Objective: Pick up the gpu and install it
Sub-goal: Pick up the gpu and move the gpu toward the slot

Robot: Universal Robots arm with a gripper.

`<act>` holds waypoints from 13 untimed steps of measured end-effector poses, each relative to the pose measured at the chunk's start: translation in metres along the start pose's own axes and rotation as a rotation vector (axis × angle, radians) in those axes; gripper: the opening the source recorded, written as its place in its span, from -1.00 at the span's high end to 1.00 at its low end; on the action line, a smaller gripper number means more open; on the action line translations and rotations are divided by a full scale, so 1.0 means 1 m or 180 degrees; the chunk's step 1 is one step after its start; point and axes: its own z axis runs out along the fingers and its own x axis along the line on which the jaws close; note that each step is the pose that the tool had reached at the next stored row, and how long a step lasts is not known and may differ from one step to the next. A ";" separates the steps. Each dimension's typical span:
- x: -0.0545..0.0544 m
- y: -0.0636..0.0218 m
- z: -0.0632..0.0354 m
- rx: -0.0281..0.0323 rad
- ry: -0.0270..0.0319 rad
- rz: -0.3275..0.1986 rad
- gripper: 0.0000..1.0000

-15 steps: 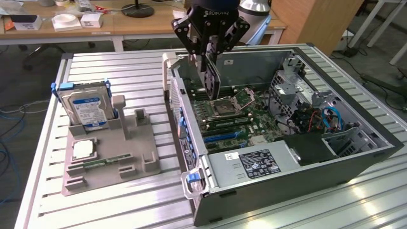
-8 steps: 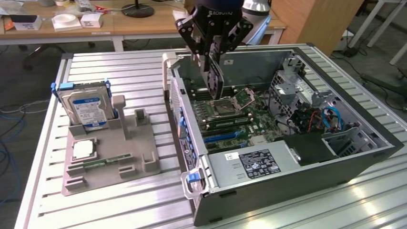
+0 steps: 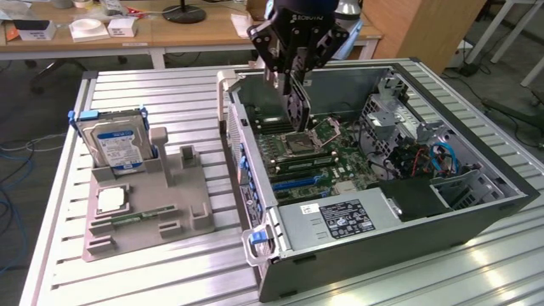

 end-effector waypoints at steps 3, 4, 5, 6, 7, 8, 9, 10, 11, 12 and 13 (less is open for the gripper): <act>-0.002 0.0000 0.0001 0.0000 0.0000 0.0000 0.47; -0.003 0.0000 0.0001 0.0000 0.0000 0.0000 0.47; -0.003 -0.0001 0.0002 0.0000 0.0000 0.0000 0.47; -0.004 -0.0001 0.0002 0.0000 0.0000 0.0000 0.47; -0.005 -0.0001 0.0002 0.0000 0.0000 0.0000 0.47; -0.005 -0.0001 0.0003 0.0000 0.0000 0.0000 0.47; -0.006 -0.0001 0.0003 0.0000 0.0000 0.0000 0.47; -0.008 -0.0001 0.0003 0.0000 0.0000 0.0000 0.47; -0.009 -0.0002 0.0004 0.0000 0.0000 0.0000 0.47; -0.010 -0.0002 0.0004 0.0000 0.0000 0.0000 0.47; -0.011 -0.0002 0.0005 0.0000 0.0000 0.0000 0.47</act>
